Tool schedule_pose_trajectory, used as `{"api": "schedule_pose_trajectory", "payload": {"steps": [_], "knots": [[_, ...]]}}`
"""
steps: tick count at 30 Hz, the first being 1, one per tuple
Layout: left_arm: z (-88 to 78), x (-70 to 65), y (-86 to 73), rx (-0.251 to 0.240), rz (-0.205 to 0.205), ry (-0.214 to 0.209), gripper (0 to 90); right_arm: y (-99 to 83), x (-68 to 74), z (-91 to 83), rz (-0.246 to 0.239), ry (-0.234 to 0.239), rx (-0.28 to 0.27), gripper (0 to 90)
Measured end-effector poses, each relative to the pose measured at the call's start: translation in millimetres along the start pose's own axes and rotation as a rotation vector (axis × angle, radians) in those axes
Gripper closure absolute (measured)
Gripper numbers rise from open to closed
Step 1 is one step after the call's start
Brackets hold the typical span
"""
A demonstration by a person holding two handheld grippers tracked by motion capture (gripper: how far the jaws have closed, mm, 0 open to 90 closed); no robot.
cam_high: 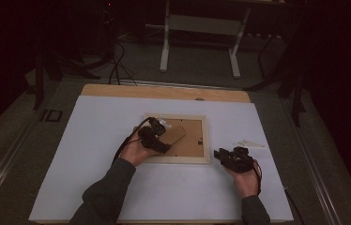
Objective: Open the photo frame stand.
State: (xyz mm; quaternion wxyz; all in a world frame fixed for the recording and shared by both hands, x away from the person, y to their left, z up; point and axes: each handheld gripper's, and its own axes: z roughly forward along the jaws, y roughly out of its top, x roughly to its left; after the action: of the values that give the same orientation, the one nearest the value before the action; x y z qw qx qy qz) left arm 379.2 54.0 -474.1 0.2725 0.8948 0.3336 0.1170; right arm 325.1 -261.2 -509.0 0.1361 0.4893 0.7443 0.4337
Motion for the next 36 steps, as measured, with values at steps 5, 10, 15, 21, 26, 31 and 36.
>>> {"api": "schedule_pose_trajectory", "payload": {"steps": [5,10,15,21,26,31,36], "knots": [[-4.7,-7.5,0.0,-0.016,0.025,0.038,36.8,0.4,0.4,0.1,-0.003,0.003,-0.002,65.3],[-6.6,-11.6,-1.3,-0.03,0.042,0.059,36.8,0.7,0.3,0.0,-0.002,0.004,-0.003,64.9],[-8.7,-15.6,-2.7,-0.042,0.057,0.078,36.8,0.7,0.6,0.8,-0.005,0.009,0.002,64.1],[-11.4,-20.0,-4.1,-0.06,0.073,0.097,36.8,0.4,1.6,1.6,-0.003,0.012,0.004,63.3],[-13.2,-24.0,-5.3,-0.067,0.088,0.118,36.8,0.1,3.4,3.7,-0.007,0.02,0.013,62.5],[-15.1,-27.6,-6.8,-0.081,0.104,0.136,36.8,0.2,2.2,3.3,0.0,0.023,0.014,61.7],[-15.9,-31.0,-8.6,-0.091,0.108,0.149,36.8,1.5,3.3,3.9,0.002,0.028,0.01,61.4]]}}
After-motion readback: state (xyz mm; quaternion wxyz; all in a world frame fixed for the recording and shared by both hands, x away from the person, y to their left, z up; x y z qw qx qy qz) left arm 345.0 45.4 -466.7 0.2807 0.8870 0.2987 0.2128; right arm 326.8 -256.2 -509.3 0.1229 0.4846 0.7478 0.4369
